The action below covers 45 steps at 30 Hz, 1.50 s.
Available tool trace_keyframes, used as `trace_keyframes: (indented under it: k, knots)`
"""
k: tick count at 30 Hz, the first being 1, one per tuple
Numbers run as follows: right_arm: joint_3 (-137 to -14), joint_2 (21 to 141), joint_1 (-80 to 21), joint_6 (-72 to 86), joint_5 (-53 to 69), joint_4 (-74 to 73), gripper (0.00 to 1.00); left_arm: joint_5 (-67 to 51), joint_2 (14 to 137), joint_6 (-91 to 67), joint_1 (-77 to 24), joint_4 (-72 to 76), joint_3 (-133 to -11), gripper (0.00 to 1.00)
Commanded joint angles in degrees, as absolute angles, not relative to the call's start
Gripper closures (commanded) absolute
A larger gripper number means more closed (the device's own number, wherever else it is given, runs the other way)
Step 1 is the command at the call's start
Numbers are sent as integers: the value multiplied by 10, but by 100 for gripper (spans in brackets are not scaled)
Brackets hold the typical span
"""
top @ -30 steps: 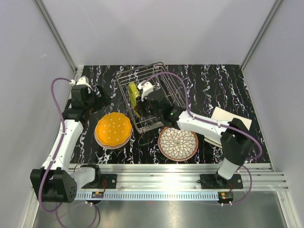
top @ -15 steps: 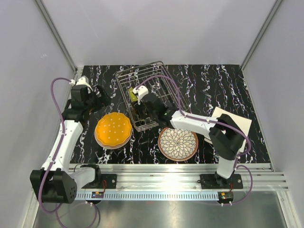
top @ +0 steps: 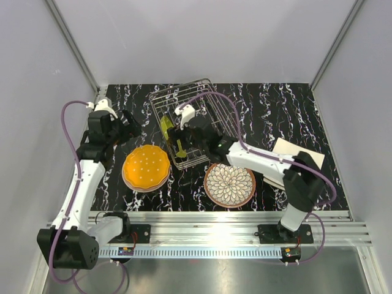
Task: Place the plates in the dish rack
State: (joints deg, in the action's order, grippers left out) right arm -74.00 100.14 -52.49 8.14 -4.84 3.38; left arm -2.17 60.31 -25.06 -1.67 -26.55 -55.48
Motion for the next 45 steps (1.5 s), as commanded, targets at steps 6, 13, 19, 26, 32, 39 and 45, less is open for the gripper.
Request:
trace_keyframes:
  k: [6, 13, 19, 26, 32, 39, 45]
  knots:
    - [-742, 847, -525, 119, 73, 26, 33, 55, 570, -241, -15, -296, -563, 1]
    - [-704, 824, -620, 45, 116, 4, 47, 108, 541, -262, -14, -337, -550, 1]
    - [-706, 888, -683, -17, 155, -28, 46, 200, 505, -265, -14, -362, -535, 1]
    - [-808, 1006, -698, -103, 95, -137, 50, 225, 470, -266, -14, -332, -504, 1]
    - [-912, 1119, -698, -165, 68, -245, 54, 206, 466, -265, -2, -330, -504, 1]
    - [-963, 1201, -697, -182, 62, -258, 51, 162, 470, -262, 16, -321, -501, 1]
    - [-996, 1233, -698, -183, 45, -262, 50, 137, 472, -258, 21, -317, -502, 1]
